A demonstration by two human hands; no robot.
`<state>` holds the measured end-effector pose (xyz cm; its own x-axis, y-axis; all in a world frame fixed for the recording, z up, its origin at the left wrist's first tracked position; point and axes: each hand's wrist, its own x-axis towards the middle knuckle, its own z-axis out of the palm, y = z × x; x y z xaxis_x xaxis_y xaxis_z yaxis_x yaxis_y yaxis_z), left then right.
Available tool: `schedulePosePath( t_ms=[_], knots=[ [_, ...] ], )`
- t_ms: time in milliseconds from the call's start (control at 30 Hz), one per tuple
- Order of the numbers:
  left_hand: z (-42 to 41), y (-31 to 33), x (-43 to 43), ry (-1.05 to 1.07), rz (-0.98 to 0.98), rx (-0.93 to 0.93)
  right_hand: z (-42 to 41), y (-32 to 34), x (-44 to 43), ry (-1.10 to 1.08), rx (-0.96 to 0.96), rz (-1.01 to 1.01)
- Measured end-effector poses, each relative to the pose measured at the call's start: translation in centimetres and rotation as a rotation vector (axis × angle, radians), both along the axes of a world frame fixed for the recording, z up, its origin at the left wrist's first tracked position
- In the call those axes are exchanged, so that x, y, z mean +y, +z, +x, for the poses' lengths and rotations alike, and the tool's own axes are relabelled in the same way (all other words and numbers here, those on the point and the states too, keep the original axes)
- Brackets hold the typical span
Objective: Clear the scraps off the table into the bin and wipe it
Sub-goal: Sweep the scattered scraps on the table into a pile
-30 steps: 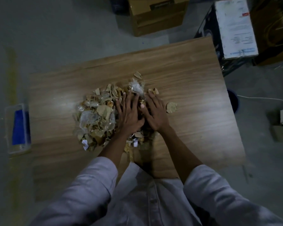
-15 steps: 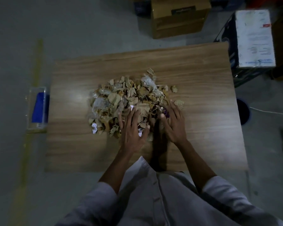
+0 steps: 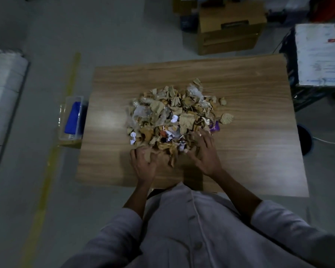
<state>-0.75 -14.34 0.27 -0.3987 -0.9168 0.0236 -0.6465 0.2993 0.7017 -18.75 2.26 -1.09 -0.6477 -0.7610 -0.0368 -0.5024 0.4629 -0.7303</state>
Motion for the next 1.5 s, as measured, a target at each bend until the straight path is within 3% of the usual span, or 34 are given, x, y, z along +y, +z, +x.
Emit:
schedulePosePath(
  t_ms=[167, 300, 400, 467, 600, 700, 1000, 1167, 1333, 1500],
  knots=[
    [2.8, -1.1, -1.7, -0.109, 0.063, -0.125, 3.3, -0.9, -1.6, 0.106, 0.166, 0.017],
    [3.8, -0.9, -3.0, -0.197, 0.097, -0.154, 5.8, -0.8, -3.2, -0.008, 0.163, 0.072],
    [3.9, -0.7, -5.1, -0.149, 0.074, -0.222, 7.7, -0.3, -4.3, -0.158, 0.155, 0.064],
    [2.9, -0.6, -7.0, -0.110, 0.151, -0.185, 8.5, -0.5, -5.2, -0.317, 0.112, 0.068],
    [0.0, -1.6, -10.3, -0.187, 0.300, 0.010, 9.2, -1.7, -7.1, -0.703, -0.195, 0.027],
    [-1.1, -2.4, -10.2, -0.284, 0.288, 0.127, 9.5, -1.9, -8.4, -0.712, -0.232, -0.023],
    [-1.9, -4.7, -7.2, -0.411, 0.288, 0.150, 11.1, -3.1, -13.3, -0.749, -0.163, -0.228],
    [-3.0, -3.3, -5.9, -0.312, 0.734, 0.405, 12.2, -2.0, -15.3, -0.875, -0.203, -0.379],
    [-3.7, -1.8, -4.4, -0.123, 1.121, 0.436, 12.8, -0.9, -16.9, -1.023, -0.337, -0.457],
    [-4.1, 0.8, -4.5, -0.060, 1.272, 0.424, 12.5, 0.1, -17.0, -1.149, -0.403, -0.488]
  ],
)
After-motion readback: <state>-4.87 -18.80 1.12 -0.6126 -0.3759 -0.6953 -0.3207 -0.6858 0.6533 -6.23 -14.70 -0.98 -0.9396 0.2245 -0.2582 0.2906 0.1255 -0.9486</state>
